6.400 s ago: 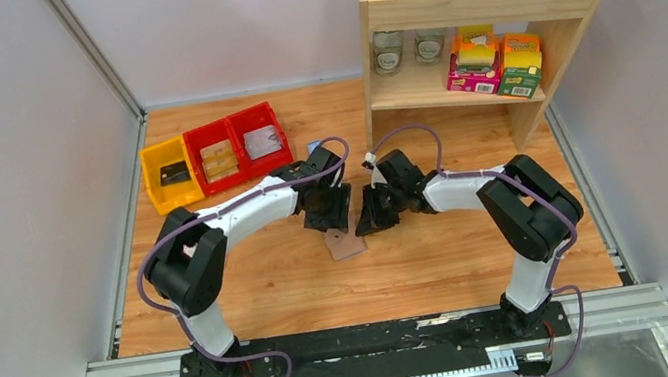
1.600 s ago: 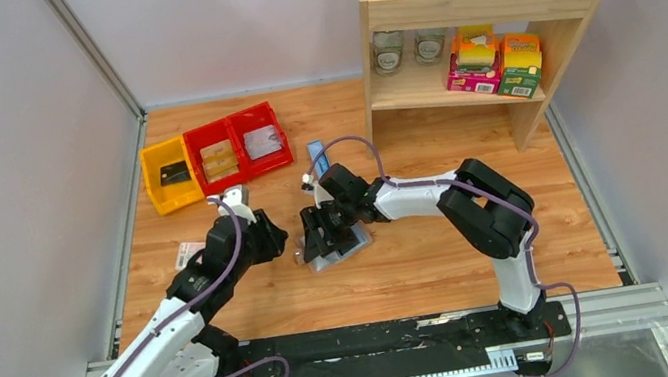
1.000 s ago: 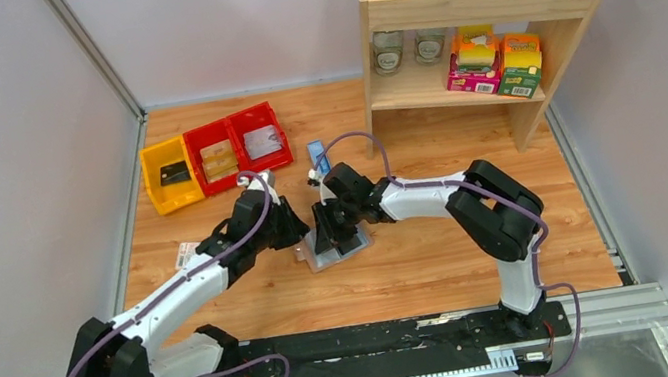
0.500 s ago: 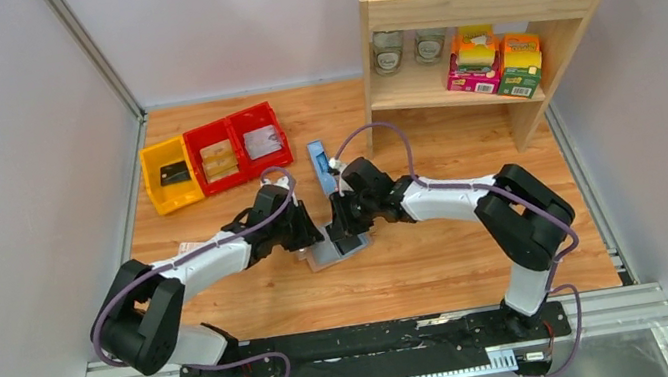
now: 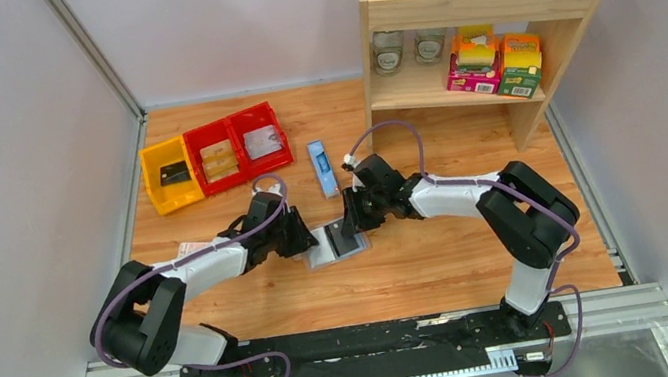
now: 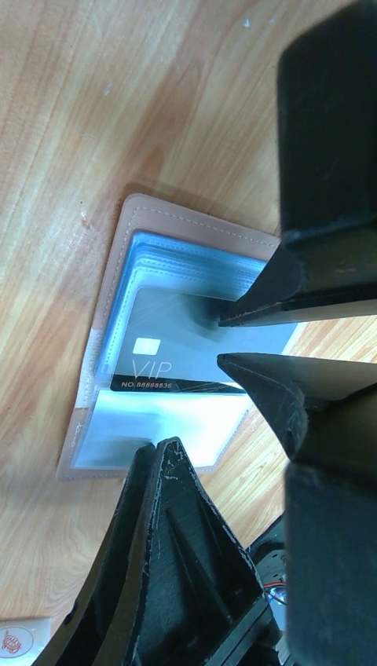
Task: Take the credit cards out of the card holder
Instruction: Remove the credit card from the card holder.
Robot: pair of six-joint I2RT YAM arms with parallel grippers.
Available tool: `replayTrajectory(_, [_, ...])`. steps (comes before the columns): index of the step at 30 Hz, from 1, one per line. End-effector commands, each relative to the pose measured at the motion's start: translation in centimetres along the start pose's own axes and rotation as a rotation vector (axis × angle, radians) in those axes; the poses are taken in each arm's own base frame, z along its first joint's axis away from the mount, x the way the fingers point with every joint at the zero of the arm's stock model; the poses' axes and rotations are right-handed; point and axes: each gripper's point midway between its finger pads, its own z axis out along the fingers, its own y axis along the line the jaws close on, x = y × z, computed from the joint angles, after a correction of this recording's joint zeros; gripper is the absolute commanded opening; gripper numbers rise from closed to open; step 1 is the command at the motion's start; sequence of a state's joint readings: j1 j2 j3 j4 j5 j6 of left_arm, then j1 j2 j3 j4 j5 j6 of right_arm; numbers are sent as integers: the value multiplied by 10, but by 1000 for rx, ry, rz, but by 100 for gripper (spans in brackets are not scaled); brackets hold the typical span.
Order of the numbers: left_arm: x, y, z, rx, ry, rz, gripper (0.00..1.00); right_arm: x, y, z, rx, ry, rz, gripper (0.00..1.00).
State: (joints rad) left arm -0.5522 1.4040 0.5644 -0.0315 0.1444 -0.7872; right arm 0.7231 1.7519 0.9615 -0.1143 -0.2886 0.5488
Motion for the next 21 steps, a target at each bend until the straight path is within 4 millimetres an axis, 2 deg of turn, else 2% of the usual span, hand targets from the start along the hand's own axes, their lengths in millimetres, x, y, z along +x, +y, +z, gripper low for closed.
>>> replayTrajectory(1, [-9,-7,-1,37,-39,-47,35,2,-2,-1,-5,-8,-10,26])
replayTrajectory(9, [-25,-54,-3,253,-72,-150,38,7,-5,-4,0,-11,7,26])
replayTrajectory(21, [-27,-65,2,281,-68,-205,39,10,-11,-5,19,-26,31,25])
